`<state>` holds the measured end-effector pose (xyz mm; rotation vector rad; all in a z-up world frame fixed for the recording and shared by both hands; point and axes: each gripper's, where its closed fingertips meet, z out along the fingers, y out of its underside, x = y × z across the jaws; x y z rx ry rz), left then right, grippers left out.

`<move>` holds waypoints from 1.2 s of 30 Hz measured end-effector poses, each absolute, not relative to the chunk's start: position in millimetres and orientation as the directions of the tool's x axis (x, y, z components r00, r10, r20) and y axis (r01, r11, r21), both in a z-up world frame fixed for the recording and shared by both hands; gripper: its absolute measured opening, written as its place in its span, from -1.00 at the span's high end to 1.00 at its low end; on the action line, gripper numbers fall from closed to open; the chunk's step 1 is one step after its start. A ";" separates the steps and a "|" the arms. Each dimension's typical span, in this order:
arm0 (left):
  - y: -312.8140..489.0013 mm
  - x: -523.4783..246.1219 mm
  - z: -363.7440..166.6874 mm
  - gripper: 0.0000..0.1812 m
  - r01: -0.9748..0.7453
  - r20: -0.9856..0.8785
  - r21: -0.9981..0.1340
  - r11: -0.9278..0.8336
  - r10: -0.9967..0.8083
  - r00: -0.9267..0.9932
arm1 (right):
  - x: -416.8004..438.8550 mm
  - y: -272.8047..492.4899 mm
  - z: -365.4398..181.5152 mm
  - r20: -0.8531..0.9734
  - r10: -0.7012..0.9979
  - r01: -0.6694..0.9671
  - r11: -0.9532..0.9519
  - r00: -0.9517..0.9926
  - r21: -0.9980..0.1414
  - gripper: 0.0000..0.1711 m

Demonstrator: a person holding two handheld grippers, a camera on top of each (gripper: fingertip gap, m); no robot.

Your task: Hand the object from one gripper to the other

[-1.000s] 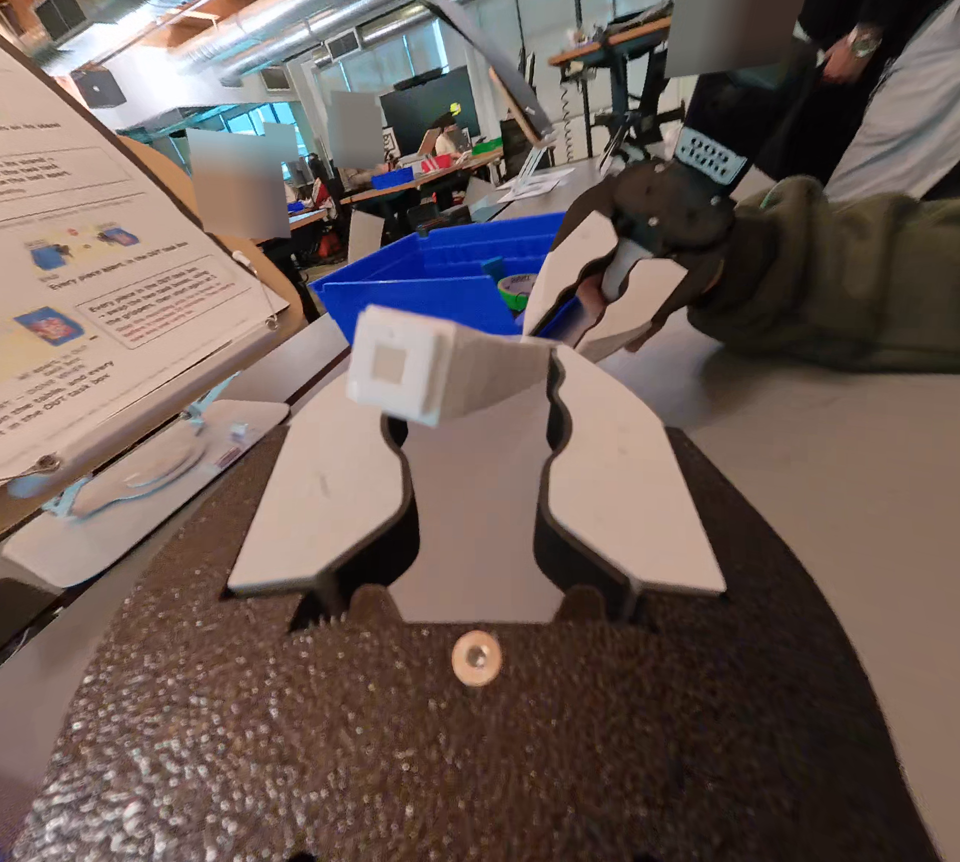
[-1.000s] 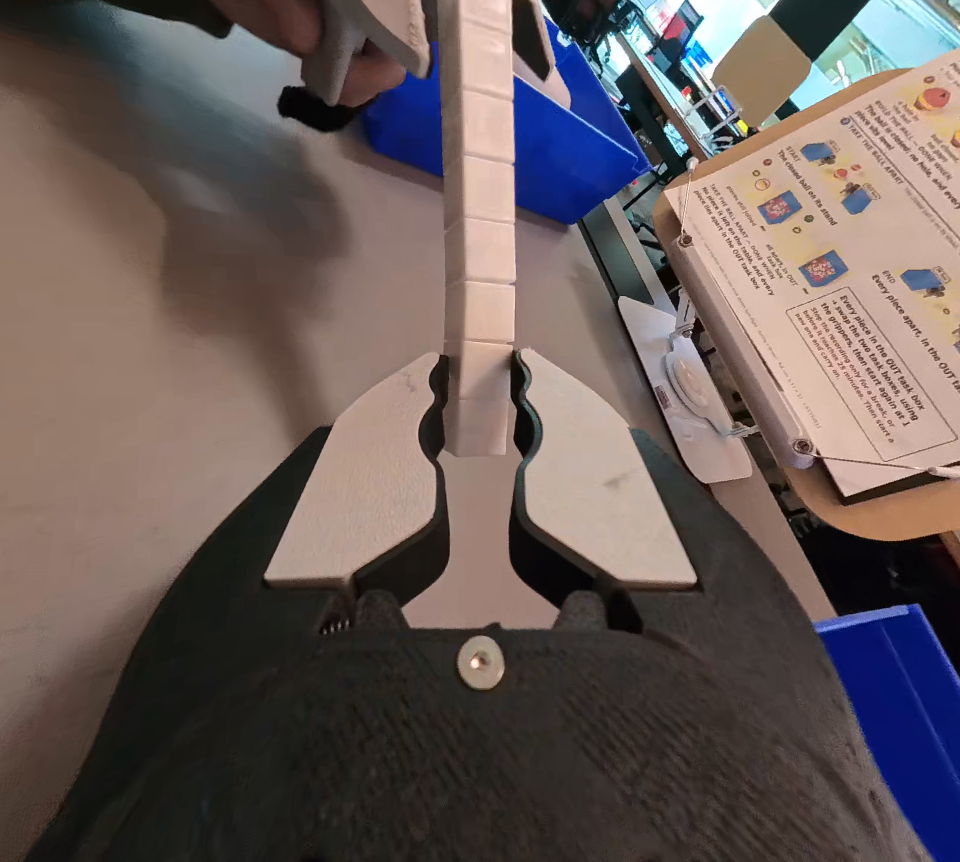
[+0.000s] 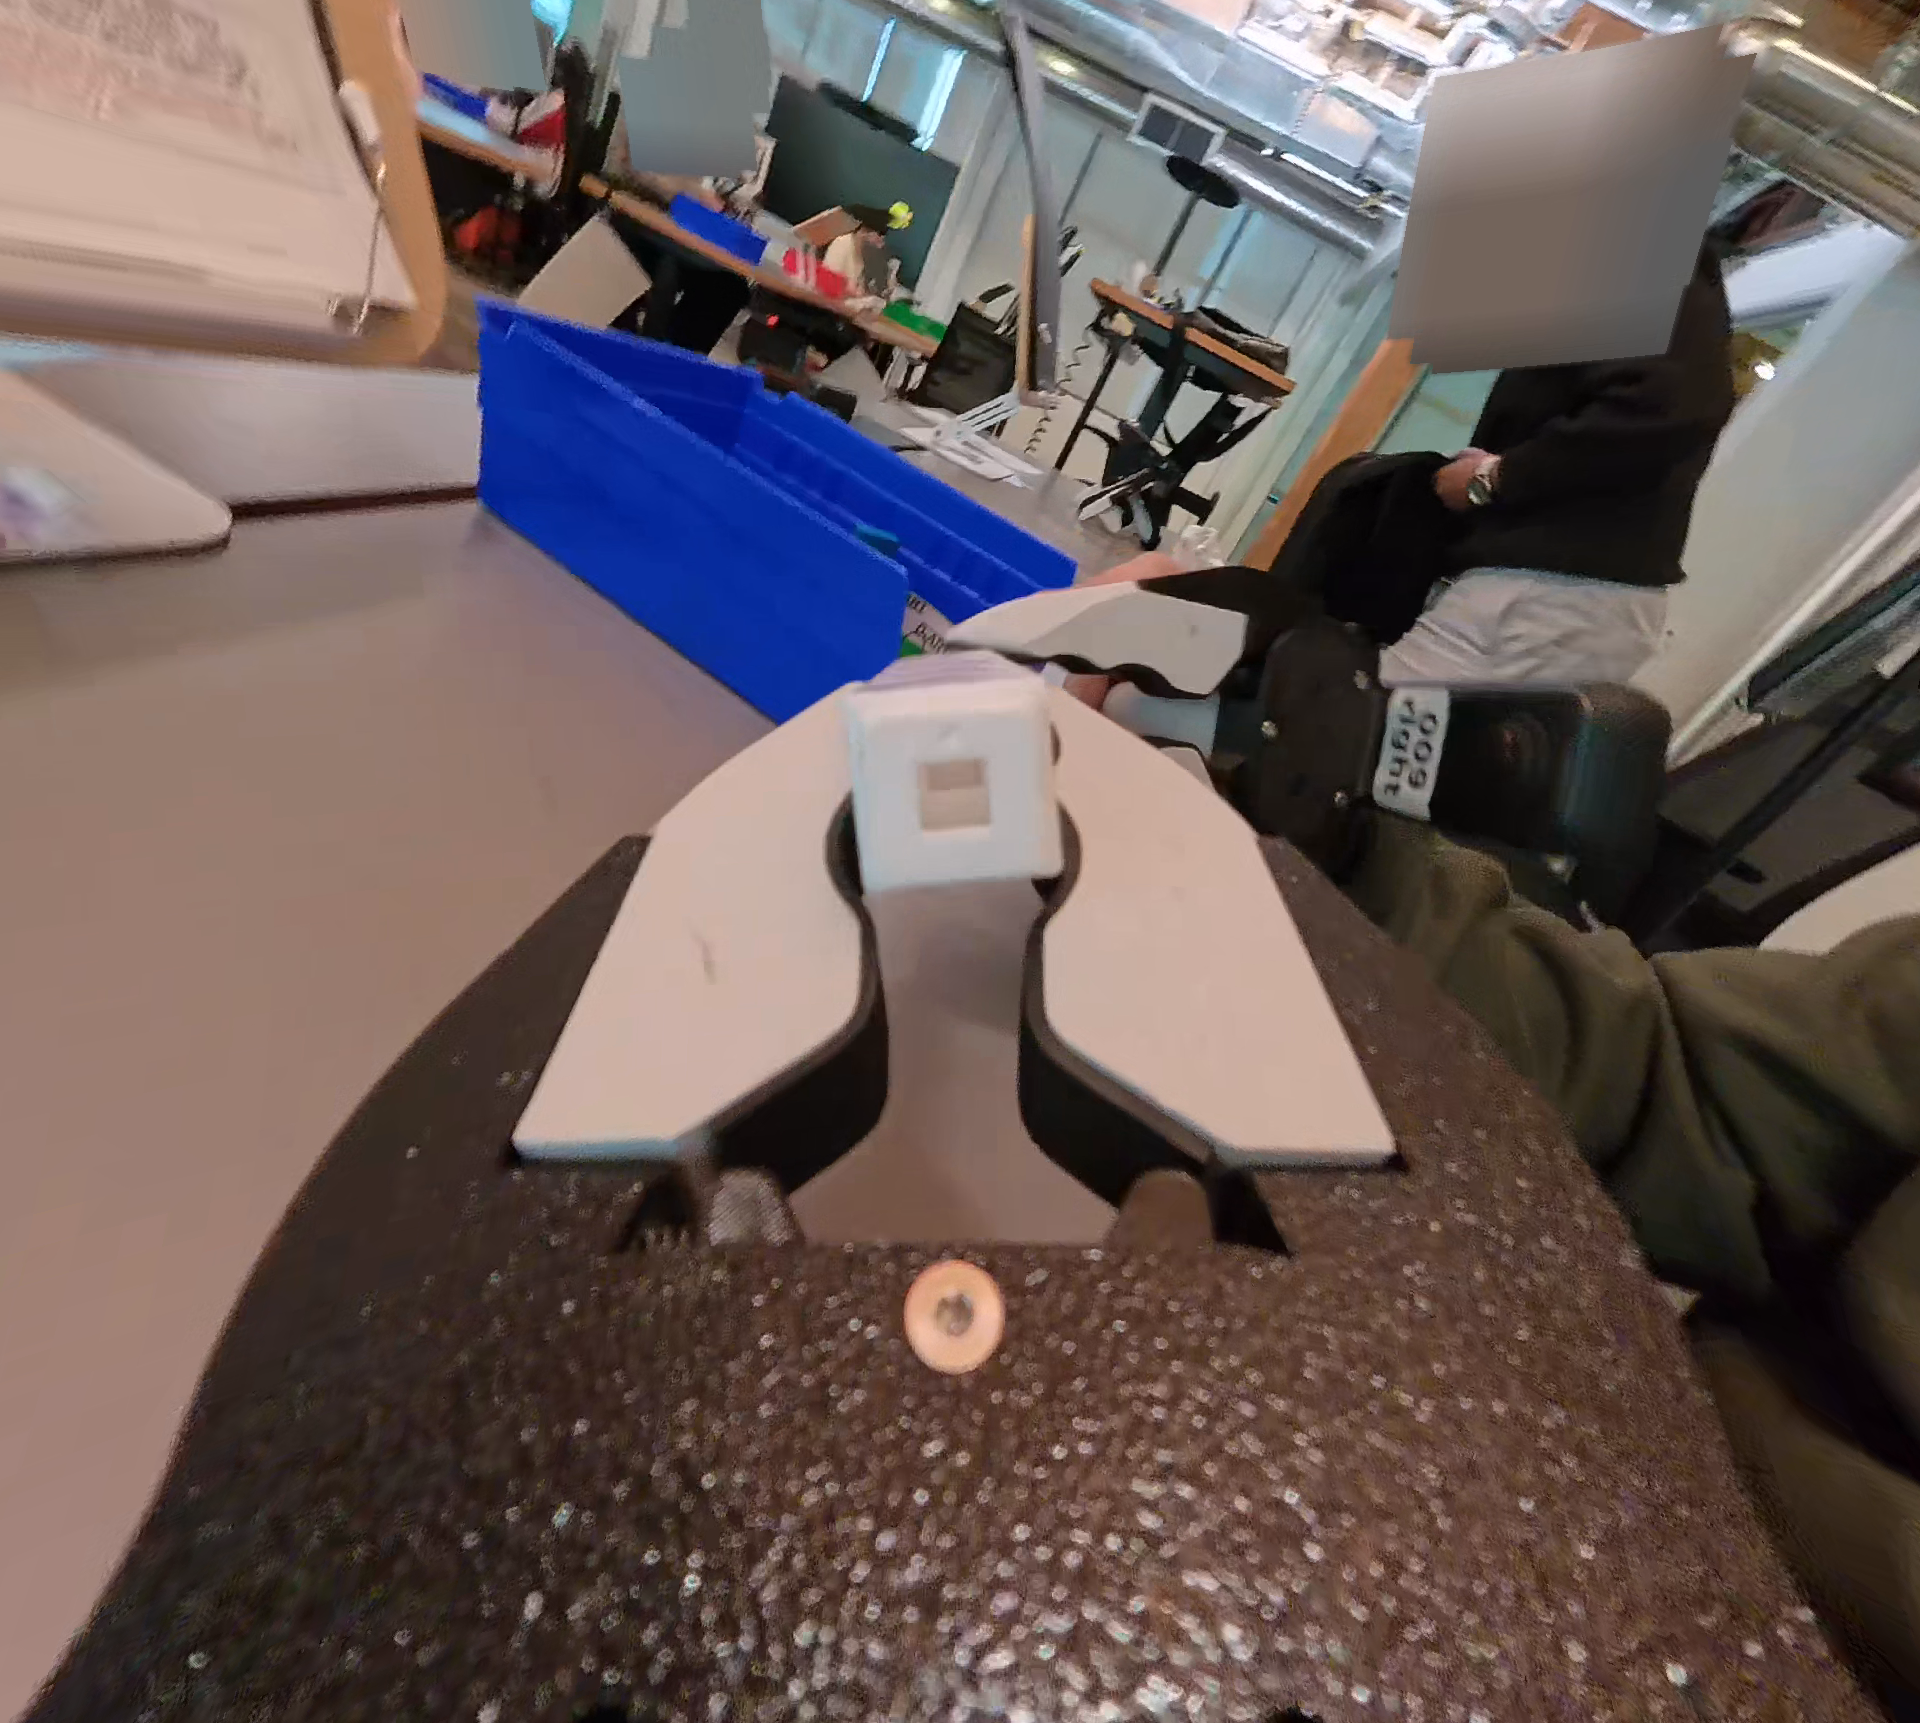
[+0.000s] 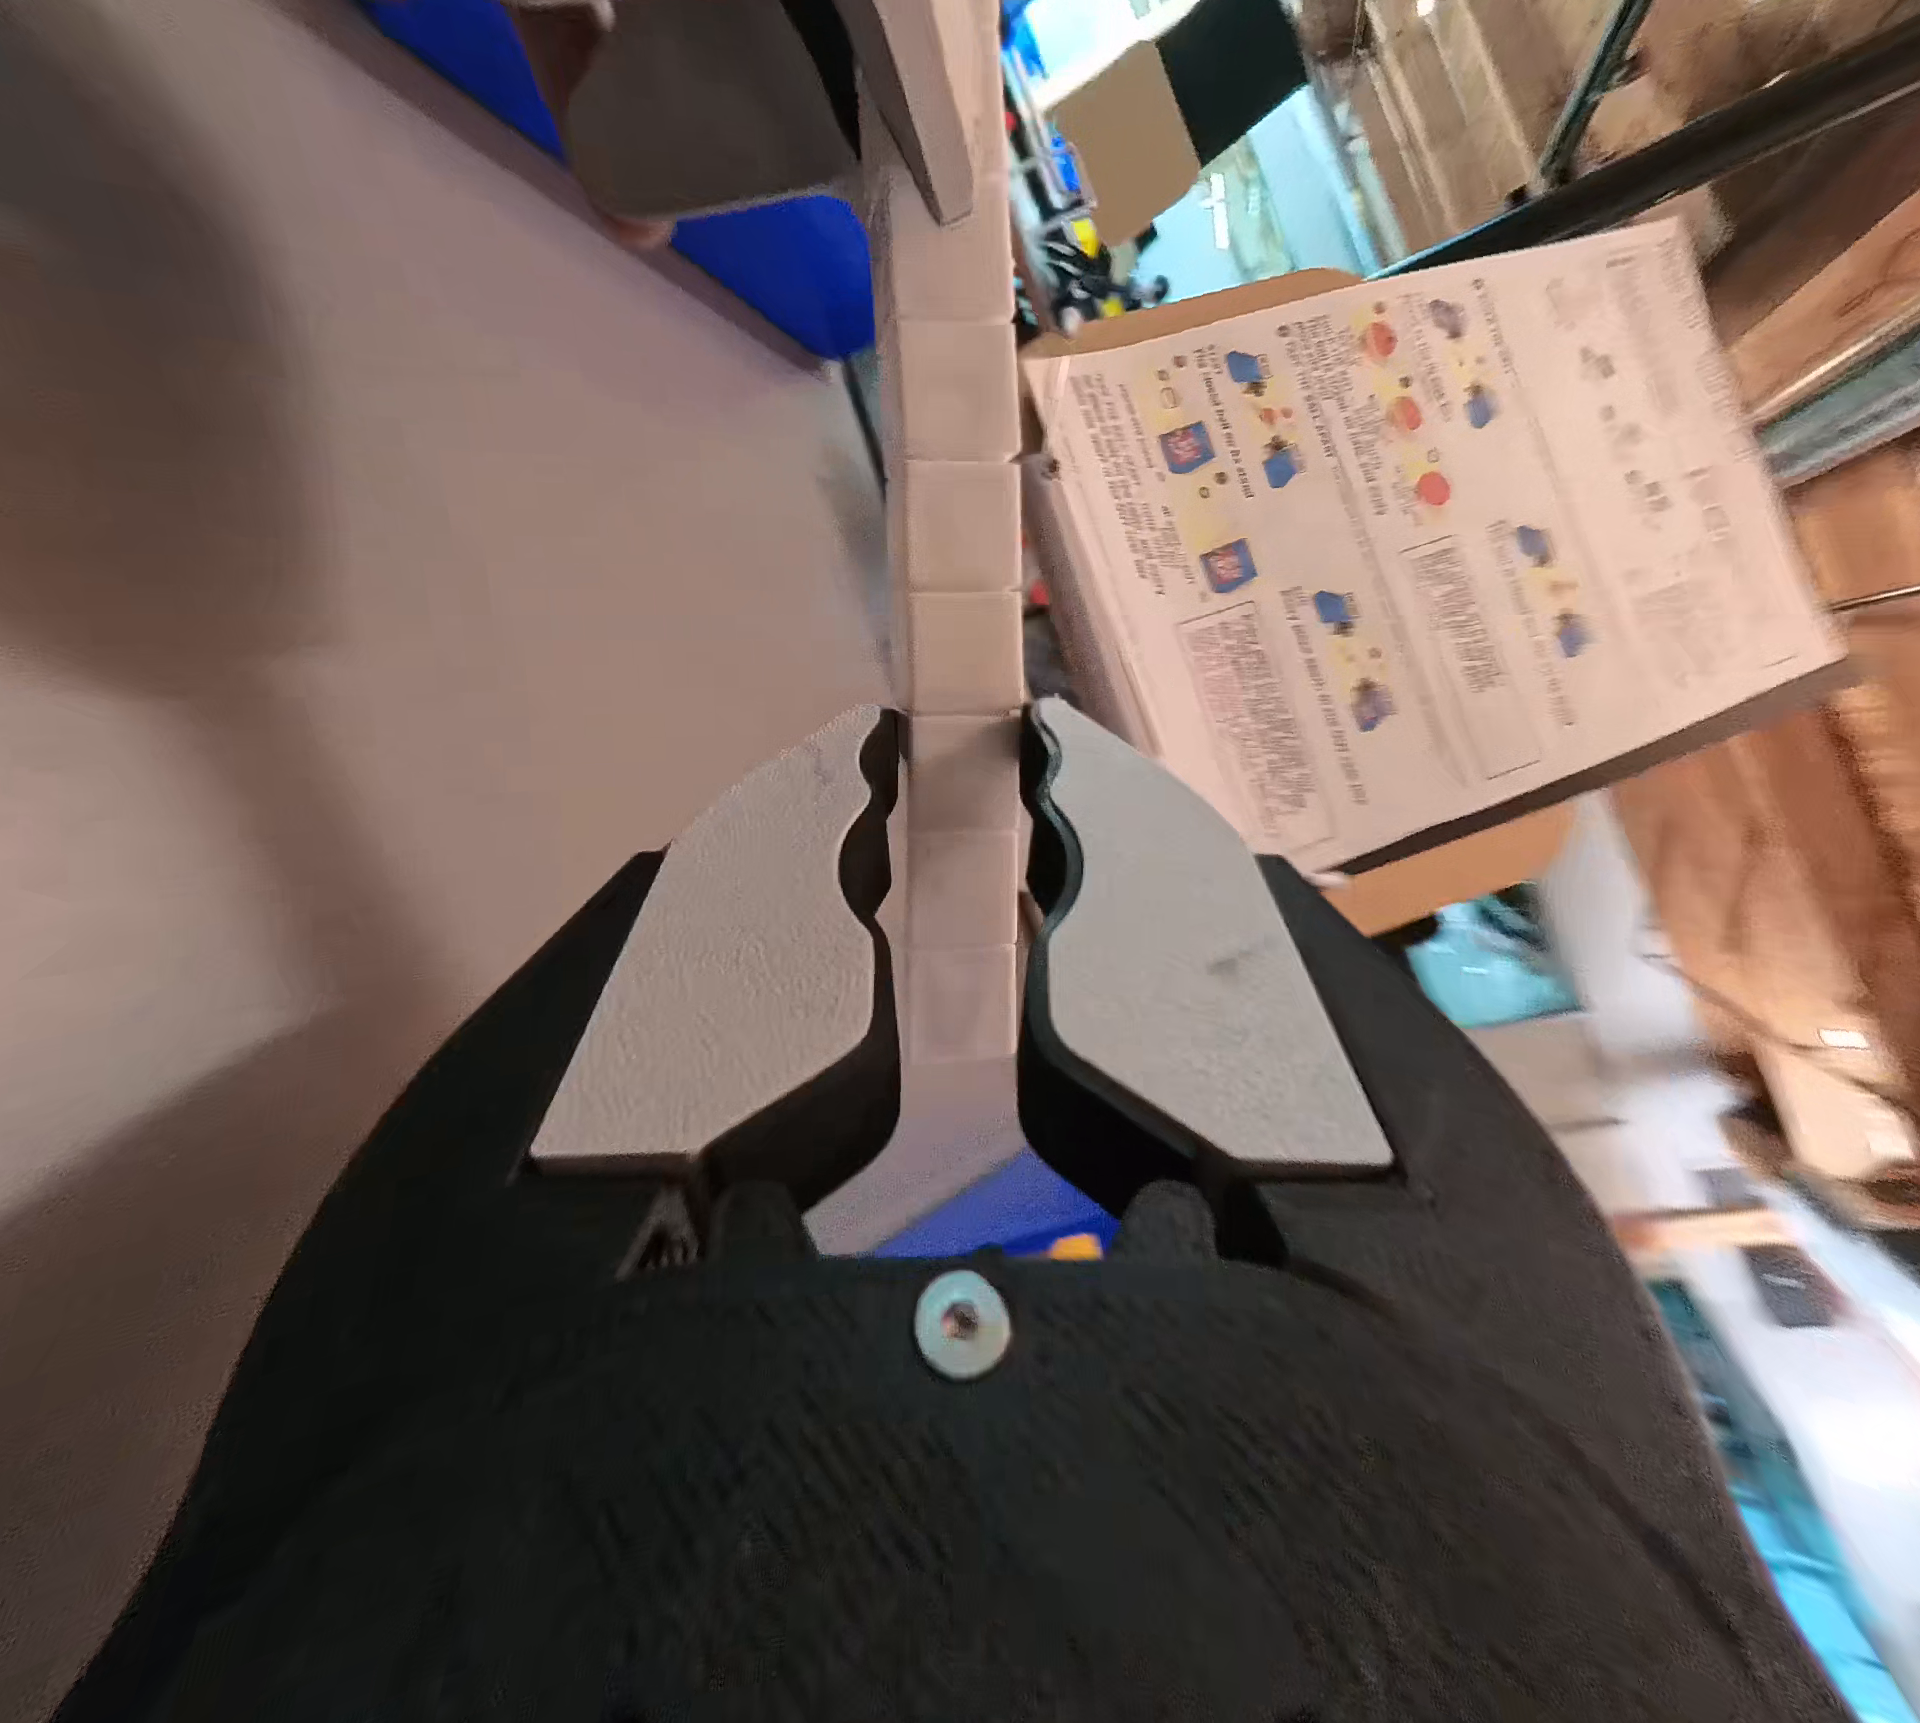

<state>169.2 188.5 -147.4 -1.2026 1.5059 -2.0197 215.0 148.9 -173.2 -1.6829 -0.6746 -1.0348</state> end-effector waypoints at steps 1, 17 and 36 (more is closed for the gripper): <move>187.4 166.8 -143.2 0.66 -0.158 0.373 -0.922 -0.353 -0.702 -0.607 | 211.4 149.7 -174.8 0.839 -0.027 0.793 -0.314 0.543 -0.523 0.74; 139.1 109.4 -140.3 0.46 0.122 -0.107 -0.993 0.000 -0.483 -0.869 | 116.5 127.7 -178.5 -0.290 0.617 -0.124 -0.297 0.731 -0.947 0.75; 178.1 142.3 -135.1 0.66 -0.077 0.180 -0.980 -0.186 -0.635 -0.751 | 164.3 148.5 -193.9 0.374 0.278 0.426 -0.157 0.885 -0.891 0.36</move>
